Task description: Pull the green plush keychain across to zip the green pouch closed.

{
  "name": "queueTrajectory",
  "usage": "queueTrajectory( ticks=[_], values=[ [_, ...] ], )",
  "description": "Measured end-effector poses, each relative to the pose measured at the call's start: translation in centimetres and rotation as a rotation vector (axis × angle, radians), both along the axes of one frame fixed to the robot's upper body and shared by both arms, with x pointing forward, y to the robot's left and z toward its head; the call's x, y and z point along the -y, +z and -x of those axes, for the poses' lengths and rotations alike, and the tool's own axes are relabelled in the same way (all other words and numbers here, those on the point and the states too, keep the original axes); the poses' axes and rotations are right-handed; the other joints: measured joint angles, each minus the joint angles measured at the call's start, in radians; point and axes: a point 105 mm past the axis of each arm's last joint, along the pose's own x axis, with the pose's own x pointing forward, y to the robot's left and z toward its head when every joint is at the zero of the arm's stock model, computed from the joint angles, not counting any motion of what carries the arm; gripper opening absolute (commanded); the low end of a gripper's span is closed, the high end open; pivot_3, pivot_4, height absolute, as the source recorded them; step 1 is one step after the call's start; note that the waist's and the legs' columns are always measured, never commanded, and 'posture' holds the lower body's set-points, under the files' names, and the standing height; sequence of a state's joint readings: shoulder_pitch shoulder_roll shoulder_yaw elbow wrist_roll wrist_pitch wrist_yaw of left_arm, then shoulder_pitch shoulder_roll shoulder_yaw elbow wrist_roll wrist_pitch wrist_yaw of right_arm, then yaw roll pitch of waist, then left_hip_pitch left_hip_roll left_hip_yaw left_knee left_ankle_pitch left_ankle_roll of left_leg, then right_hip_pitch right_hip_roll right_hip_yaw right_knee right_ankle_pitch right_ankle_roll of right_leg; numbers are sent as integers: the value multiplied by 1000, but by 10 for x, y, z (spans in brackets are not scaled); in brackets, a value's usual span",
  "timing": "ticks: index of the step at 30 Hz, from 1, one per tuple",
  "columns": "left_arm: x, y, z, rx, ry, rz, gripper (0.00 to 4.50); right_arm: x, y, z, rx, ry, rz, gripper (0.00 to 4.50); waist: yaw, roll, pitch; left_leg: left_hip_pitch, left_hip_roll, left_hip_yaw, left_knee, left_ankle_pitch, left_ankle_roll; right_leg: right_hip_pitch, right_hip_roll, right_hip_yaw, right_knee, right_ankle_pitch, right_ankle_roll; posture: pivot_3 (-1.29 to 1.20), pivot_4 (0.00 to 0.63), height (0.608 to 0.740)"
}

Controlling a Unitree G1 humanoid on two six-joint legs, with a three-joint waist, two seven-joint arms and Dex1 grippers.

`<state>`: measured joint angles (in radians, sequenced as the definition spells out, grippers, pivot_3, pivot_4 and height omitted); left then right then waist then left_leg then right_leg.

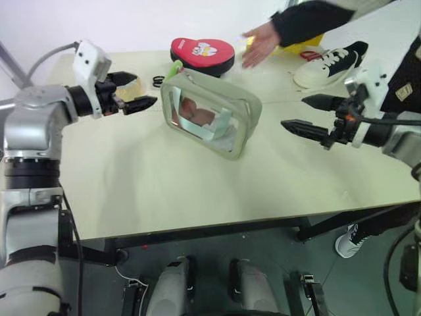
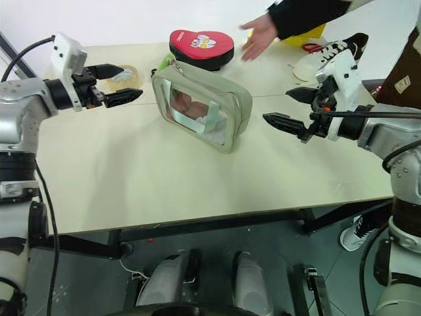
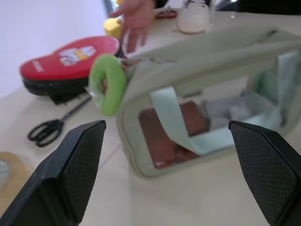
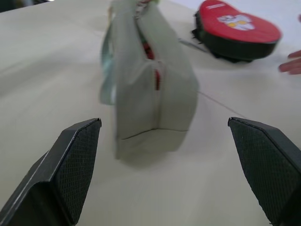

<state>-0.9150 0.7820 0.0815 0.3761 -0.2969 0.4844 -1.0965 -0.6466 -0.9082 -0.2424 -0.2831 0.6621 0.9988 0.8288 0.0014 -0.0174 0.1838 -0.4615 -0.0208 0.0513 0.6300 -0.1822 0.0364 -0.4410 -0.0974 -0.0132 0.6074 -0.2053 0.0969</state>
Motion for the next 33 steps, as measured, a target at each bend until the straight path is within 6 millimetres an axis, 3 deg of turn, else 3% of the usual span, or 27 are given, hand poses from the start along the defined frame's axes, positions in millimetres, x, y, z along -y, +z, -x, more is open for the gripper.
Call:
queueTrajectory(
  ticks=[19, 25, 28, 33],
  values=[
    [-5, 4, 0, 16, 21, 20, 4469, 6, 5, -26, 39, -79, 32, 4500, 1, 0, 0, -9, 0, 2, -2, -1, 2, -6, -1, 0, -8, 2, -2, 0, 150, 740],
    [-8, 8, 5, 17, 18, 20, 4469, -2, 8, -30, 44, -58, 25, 4500, -2, 0, 0, -9, 0, 2, -2, -1, 2, -7, -1, 0, -8, 2, -2, 0, 150, 740],
    [-13, 11, 9, 12, 26, 13, 4469, -14, 17, -32, 65, -18, 21, 4500, -14, 0, 0, -9, 0, 2, -2, -1, 2, -6, -1, 0, -7, 2, -2, 0, 150, 740],
    [-10, 24, 21, 5, -22, 45, 4469, -57, 37, -47, 90, 69, -31, 4500, -28, 1, 0, -8, 0, 2, -1, -1, 1, -7, -1, 0, -5, 3, -2, 0, 150, 740]
  ],
)
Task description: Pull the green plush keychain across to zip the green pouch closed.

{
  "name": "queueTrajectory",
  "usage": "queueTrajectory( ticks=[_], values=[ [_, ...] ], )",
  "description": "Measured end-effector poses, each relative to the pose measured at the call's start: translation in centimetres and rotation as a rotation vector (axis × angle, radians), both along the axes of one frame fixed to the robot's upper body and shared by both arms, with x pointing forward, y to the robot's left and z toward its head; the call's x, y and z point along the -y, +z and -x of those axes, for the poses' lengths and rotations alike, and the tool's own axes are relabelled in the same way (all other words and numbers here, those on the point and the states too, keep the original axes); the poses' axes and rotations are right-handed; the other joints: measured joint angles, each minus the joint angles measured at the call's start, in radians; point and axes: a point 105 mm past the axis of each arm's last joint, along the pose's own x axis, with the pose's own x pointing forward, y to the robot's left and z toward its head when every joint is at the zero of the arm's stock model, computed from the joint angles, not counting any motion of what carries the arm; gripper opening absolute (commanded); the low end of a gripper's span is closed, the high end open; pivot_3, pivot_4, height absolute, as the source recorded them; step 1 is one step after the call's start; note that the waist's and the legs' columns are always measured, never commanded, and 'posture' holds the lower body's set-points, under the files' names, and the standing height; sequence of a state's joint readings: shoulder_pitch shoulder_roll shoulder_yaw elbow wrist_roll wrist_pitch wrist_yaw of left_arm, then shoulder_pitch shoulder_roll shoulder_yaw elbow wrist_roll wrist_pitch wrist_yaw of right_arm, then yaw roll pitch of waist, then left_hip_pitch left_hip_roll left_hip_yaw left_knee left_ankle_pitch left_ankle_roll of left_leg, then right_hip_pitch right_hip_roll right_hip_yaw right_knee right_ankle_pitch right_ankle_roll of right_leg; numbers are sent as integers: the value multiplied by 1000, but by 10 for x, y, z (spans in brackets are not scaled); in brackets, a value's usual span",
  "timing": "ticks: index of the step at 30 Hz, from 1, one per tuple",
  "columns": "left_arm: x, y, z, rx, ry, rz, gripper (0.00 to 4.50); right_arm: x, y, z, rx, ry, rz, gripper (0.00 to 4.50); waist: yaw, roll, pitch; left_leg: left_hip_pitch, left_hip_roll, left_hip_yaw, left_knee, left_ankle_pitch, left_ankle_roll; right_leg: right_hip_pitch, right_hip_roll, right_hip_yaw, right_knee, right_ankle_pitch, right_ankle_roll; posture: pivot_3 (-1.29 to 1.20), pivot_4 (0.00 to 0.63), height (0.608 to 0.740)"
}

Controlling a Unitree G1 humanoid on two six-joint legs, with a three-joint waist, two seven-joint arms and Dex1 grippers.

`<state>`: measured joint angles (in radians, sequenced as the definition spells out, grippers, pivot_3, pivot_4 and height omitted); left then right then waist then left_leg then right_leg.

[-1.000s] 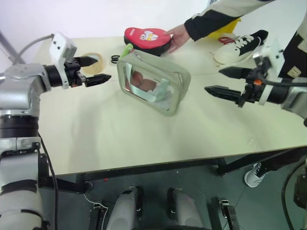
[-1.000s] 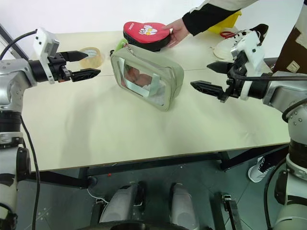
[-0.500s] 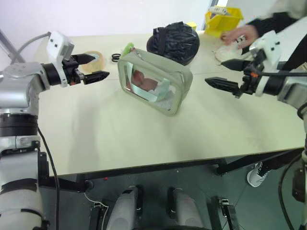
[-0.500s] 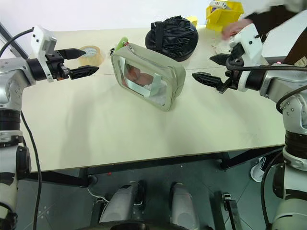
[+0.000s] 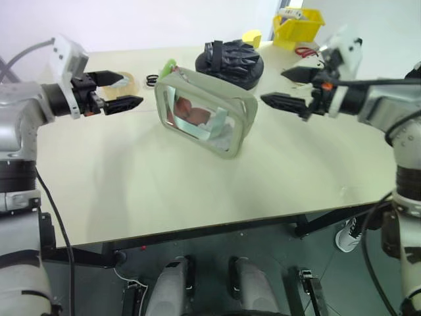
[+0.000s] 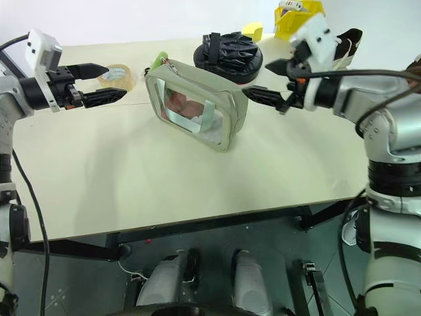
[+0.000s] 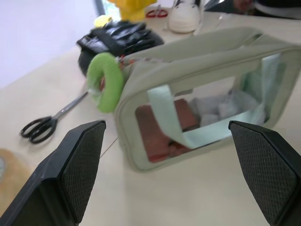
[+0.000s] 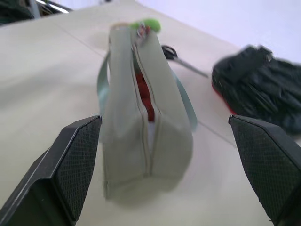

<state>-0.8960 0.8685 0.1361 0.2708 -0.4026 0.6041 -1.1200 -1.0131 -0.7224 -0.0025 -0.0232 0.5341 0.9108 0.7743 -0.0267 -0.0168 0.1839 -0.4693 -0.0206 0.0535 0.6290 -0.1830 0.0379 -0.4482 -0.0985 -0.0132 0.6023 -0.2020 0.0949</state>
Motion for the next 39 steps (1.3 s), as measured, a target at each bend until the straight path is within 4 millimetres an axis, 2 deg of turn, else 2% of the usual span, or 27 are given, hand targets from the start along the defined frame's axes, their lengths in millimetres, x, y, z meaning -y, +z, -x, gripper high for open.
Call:
queueTrajectory(
  ticks=[3, 7, 9, 15, 18, 24, 25, 27, 32, 36, 39],
  values=[
    [9, 13, 10, 28, -51, -1, 4469, -39, 6, -16, 13, 51, 32, 4500, -9, 0, 0, 0, 0, 0, 0, 0, -1, -1, 0, 0, 3, 0, 0, 0, 150, 740],
    [17, 19, 16, 51, -73, -3, 4469, -80, -5, -37, -44, 85, 80, 4500, -10, 0, 0, -1, -1, 1, 0, 1, -1, -5, -1, -1, 11, 0, 0, 0, 150, 740],
    [16, 14, 18, 47, -63, -12, 4469, -91, -15, -45, -65, 103, 127, 4500, -11, 0, 0, -1, -1, 3, 0, 2, 1, -6, -1, -1, 11, 0, 0, 0, 150, 740],
    [19, 0, 26, 27, -39, -16, 4469, -95, -49, -62, -172, 105, 194, 4500, -14, 0, 0, -1, -2, 3, 1, 2, 1, -6, 2, -3, 12, 2, 4, 0, 150, 740],
    [24, -8, 32, 23, -37, -17, 4500, -104, -53, -59, -191, 159, 211, 3648, -17, 0, 0, 0, -1, 3, 0, 2, 1, -6, 2, -3, 13, 2, 4, 0, 150, 740],
    [25, -10, 37, 28, -11, 8, 4500, -105, -55, -60, -177, 192, 251, 417, -17, 0, 0, 1, -1, 3, 0, 2, 1, -6, 3, -3, 13, 2, 5, 0, 150, 740],
    [25, -10, 37, 28, -6, 12, 4500, -104, -54, -61, -164, 192, 263, 57, -17, 0, 0, 1, -2, 3, 0, 2, 1, -6, 3, -3, 13, 2, 5, 0, 150, 740],
    [24, -10, 38, 30, 3, 18, 4500, -102, -54, -63, -106, 210, 311, 57, -16, 0, 0, 1, -2, 3, 0, 2, 1, -5, 3, -3, 13, 2, 5, 0, 150, 740],
    [23, -15, 40, 16, 11, 31, 4500, -86, -49, -60, 186, 347, 601, 57, -14, 0, 0, 1, -2, 3, 1, 3, 1, -5, 3, -4, 13, 2, 5, 0, 150, 740],
    [23, -15, 39, 19, 15, 35, 4500, -79, -40, -50, 273, 460, 680, 57, -17, 0, 0, 2, -2, 4, 0, 3, 1, -4, 4, -4, 13, 2, 5, 0, 150, 740],
    [25, -14, 39, 19, 6, 43, 4500, -68, -49, -38, 301, 572, 732, 57, -17, 0, 1, 4, -1, 4, 0, 3, 1, -2, 4, -4, 12, 2, 5, 0, 150, 740]
  ],
)
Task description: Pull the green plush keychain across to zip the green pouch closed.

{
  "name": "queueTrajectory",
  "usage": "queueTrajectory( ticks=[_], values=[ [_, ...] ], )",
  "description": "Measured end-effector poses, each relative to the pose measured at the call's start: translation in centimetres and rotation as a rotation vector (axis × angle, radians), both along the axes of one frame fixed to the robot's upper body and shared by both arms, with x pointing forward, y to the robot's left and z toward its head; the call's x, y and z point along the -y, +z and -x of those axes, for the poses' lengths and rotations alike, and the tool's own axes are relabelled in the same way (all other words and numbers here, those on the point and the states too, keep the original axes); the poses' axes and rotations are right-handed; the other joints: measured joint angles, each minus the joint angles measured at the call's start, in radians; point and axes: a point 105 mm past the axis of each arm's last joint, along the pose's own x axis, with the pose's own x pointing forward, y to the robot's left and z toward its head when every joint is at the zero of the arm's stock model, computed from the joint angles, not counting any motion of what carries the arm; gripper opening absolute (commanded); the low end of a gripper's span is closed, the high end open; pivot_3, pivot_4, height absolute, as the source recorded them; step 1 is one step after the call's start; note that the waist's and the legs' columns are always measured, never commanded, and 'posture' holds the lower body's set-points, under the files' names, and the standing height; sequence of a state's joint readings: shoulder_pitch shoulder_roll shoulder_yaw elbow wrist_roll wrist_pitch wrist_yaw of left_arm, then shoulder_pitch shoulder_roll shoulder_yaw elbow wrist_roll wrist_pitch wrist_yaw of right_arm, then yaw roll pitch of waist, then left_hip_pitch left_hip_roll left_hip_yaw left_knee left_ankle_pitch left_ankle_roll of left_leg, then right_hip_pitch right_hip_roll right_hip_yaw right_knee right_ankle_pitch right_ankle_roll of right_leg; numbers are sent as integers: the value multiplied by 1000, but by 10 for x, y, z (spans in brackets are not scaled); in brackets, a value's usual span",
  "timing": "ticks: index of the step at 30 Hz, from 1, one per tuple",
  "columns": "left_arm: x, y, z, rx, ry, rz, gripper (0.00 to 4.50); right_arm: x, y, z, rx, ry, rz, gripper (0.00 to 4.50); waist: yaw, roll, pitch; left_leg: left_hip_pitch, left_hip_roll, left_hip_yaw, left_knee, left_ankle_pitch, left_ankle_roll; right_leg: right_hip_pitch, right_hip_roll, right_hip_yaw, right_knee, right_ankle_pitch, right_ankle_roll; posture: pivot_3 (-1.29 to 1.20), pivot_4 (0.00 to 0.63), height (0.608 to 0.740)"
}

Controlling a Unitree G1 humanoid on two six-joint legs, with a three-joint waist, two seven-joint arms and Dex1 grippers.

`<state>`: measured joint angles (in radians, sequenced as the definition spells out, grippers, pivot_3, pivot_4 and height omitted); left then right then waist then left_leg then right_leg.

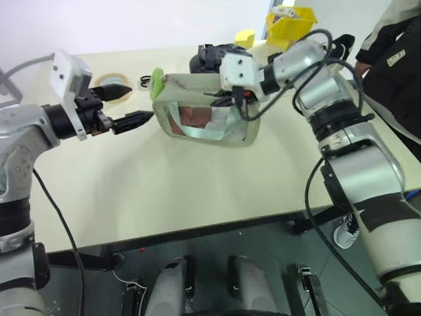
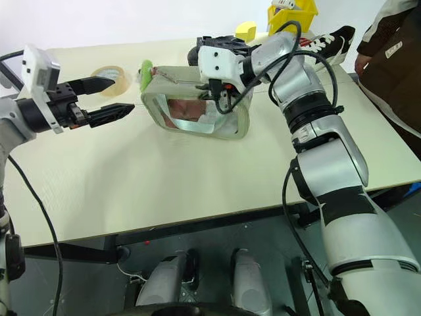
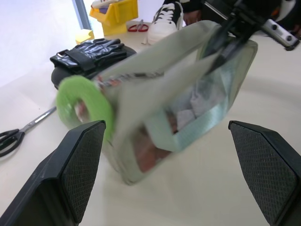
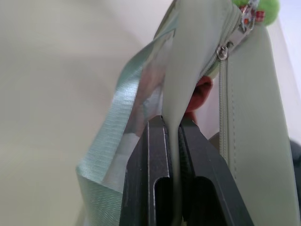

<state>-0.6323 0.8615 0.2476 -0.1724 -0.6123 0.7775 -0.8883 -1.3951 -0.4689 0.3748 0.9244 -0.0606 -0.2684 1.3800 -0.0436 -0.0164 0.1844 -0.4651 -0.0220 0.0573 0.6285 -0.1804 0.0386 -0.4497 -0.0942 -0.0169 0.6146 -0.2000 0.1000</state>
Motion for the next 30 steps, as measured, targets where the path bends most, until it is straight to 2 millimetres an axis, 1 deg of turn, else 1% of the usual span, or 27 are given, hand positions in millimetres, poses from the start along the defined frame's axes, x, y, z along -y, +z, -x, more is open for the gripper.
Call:
queueTrajectory(
  ticks=[3, 5, 8, 11, 15, 18, 19, 21, 23, 26, 30],
  values=[
    [3, 1, 2, 5, -12, 1, 4500, 13, -19, 4, 1, 46, 43, 57, 2, 0, 0, 5, 0, -1, 0, 0, -1, 6, 0, -1, -1, 0, 0, 0, 150, 740],
    [7, 2, 4, 13, -25, 0, 4500, 15, -19, 5, 18, 54, 49, 57, 2, 1, 0, 5, 0, -2, 0, -1, -2, 7, -1, -1, -1, 0, 0, 0, 150, 740],
    [14, -1, 3, -2, -47, 18, 4500, 22, -18, 1, 11, 15, 28, 1039, 7, 1, 0, 5, 0, -2, 1, -1, -2, 7, -1, -1, -1, 0, 0, 0, 150, 740],
    [24, -7, 1, -23, -68, 38, 4500, 35, -16, -8, -13, -91, -10, 2480, 11, 0, 0, 5, 0, -3, 1, -1, -3, 7, -2, -3, -1, 0, 0, 0, 150, 740],
    [28, -7, 2, -24, -79, 53, 4500, 50, -9, -13, -30, -214, -67, 2480, 9, 1, 1, 5, 0, -3, 0, -1, -3, 6, -3, -3, 0, 0, 0, 0, 150, 740],
    [27, -8, 2, -30, -77, 54, 4500, 52, 12, -7, -5, -262, -92, 2480, 7, 1, 1, 5, 0, -3, 0, -1, -4, 5, -3, -3, 0, 0, 0, 0, 150, 740],
    [26, -9, 1, -35, -75, 58, 4500, 48, 20, -4, 0, -276, -113, 2480, 4, 1, 1, 5, 0, -3, 0, -1, -4, 5, -4, -3, 0, 0, 0, 0, 150, 740],
    [25, -8, -3, -39, -73, 63, 4500, 39, 29, 1, -5, -290, -143, 2480, 1, 1, 1, 5, 1, -3, 0, -1, -4, 5, -4, -3, 0, 0, 0, 0, 150, 740],
    [25, -6, -7, -39, -75, 60, 4500, 23, 34, 5, -15, -286, -179, 2480, 1, 1, 1, 5, 0, -3, 0, -1, -4, 5, -4, -3, 0, 0, 0, 0, 150, 740],
    [26, -2, -10, -25, -93, 55, 4500, -3, 31, 7, -48, -277, -229, 2480, 2, 1, 1, 5, 0, -3, 0, -1, -4, 5, -4, -4, 0, 0, 0, 0, 150, 740],
    [25, 0, -12, -17, -92, 48, 4500, -31, 21, -2, -84, -282, -268, 2480, 2, 1, 1, 5, 0, -4, 0, -1, -4, 6, -3, -6, 0, 0, 0, 0, 150, 740]
  ],
)
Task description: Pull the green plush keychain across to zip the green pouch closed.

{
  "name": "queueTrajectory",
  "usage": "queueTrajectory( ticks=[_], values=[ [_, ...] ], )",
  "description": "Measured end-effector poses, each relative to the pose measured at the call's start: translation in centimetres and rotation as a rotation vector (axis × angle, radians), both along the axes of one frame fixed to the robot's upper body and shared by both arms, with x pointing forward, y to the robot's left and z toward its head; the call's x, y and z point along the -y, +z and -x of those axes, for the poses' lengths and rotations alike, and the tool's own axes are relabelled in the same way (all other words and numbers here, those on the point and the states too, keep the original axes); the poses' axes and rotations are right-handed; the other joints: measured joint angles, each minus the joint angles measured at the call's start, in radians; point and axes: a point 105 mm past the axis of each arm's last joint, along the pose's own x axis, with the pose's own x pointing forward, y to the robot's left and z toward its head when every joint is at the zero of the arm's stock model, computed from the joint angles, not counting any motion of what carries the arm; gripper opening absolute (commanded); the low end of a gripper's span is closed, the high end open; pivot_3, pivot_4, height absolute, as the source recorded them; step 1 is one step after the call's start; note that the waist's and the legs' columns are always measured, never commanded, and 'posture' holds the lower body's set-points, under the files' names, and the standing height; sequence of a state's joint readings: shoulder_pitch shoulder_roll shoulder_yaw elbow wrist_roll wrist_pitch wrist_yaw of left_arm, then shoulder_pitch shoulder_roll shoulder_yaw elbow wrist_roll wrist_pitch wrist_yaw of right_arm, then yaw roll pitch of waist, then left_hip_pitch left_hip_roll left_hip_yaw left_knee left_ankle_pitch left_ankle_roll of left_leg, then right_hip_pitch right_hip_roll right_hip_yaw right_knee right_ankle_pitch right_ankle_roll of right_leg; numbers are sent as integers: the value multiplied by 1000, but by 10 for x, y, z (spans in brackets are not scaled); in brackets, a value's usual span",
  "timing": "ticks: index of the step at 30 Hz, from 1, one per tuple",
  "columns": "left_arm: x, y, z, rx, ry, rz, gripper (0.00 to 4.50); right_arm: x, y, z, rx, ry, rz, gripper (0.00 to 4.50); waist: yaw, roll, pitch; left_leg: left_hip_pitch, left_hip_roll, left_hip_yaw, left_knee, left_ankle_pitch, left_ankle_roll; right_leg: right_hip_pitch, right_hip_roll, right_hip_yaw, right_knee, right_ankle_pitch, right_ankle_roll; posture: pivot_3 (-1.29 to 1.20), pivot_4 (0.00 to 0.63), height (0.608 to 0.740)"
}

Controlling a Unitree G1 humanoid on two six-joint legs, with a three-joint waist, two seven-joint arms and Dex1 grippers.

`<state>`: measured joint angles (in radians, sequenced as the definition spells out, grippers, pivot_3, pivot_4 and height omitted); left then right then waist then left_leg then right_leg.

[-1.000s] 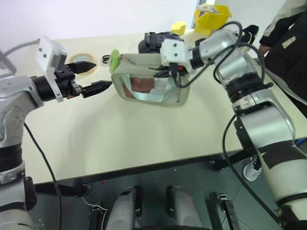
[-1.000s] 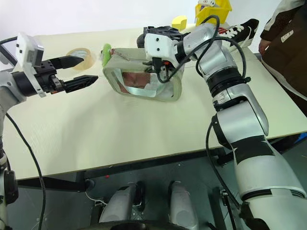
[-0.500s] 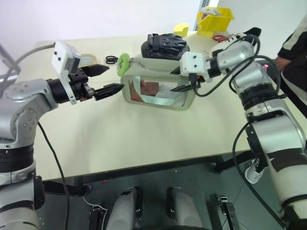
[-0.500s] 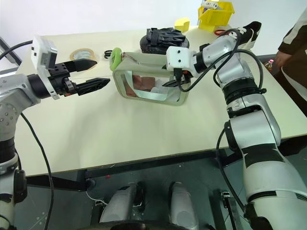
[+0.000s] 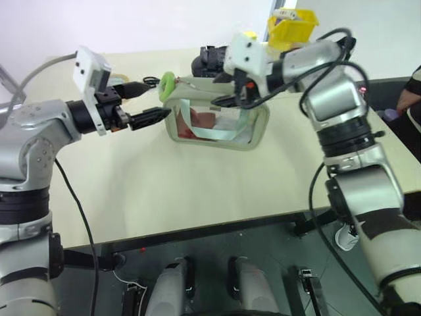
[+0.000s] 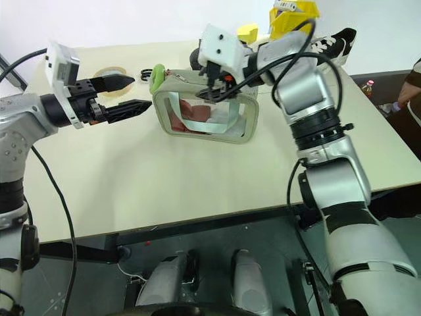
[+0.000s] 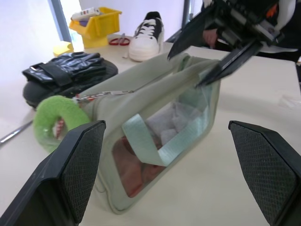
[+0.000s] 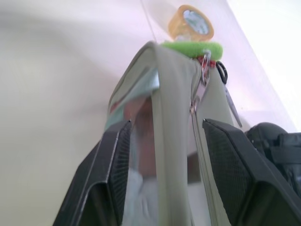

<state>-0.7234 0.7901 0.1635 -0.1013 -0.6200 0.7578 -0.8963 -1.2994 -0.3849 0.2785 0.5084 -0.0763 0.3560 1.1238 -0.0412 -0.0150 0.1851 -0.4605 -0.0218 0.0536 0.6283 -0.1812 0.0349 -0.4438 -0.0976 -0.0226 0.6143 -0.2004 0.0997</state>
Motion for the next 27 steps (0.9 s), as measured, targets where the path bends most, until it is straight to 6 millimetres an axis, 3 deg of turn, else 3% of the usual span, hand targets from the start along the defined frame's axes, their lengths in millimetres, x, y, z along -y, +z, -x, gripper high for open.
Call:
queueTrajectory(
  ticks=[3, 4, 6, 9, 19, 22, 26, 27],
  values=[
    [2, -2, 2, 0, -10, -10, 4500, -11, -16, -7, -16, 5, 35, 2480, 2, 0, 0, -1, 0, 0, 0, 0, 0, 0, 0, -1, 0, 0, 0, 0, 150, 740],
    [2, -2, 3, 2, -7, -18, 4500, -9, -21, -10, -24, -4, 46, 2249, 4, 0, 0, -1, -1, 0, 0, 0, 0, 0, 0, -1, 0, 0, 0, 0, 150, 740],
    [0, -6, 5, -2, 5, -28, 4500, -5, -23, -13, -30, -15, 51, 1679, 3, 0, 0, -1, -1, 0, 0, 0, 0, 0, 0, -1, 0, 0, 0, 0, 150, 740],
    [-2, -9, 8, -12, 19, -30, 4500, -5, -18, -14, -11, -8, 57, 168, 2, 0, 0, 0, -1, -1, 0, 0, 0, 0, 0, -3, 0, 0, 0, 0, 150, 740],
    [-4, -4, 10, 7, 32, -32, 4500, -6, -15, -17, 1, -2, 37, 77, 0, 0, 0, 0, -1, -1, 0, 0, 0, 0, 0, -3, 0, 0, 0, 0, 150, 740],
    [-6, -3, 10, 10, 45, -29, 4500, -7, -8, -13, -11, 7, 14, 818, 0, 0, 0, -1, -1, -1, 0, 0, 0, 0, 0, -4, 0, 0, 0, 0, 150, 740],
    [-7, -3, 10, 12, 47, -27, 4500, -6, 8, -6, 51, 22, 4, 2739, 0, 0, 0, 0, -1, -1, 0, 0, 0, 0, 0, -4, 0, 0, 0, 0, 150, 740],
    [-7, -3, 10, 12, 47, -27, 4500, -6, 10, -6, 60, 17, -1, 2739, 0, 0, 0, 0, -1, -1, 0, 0, 0, 0, 0, -4, 0, 0, 0, 0, 150, 740]
  ],
)
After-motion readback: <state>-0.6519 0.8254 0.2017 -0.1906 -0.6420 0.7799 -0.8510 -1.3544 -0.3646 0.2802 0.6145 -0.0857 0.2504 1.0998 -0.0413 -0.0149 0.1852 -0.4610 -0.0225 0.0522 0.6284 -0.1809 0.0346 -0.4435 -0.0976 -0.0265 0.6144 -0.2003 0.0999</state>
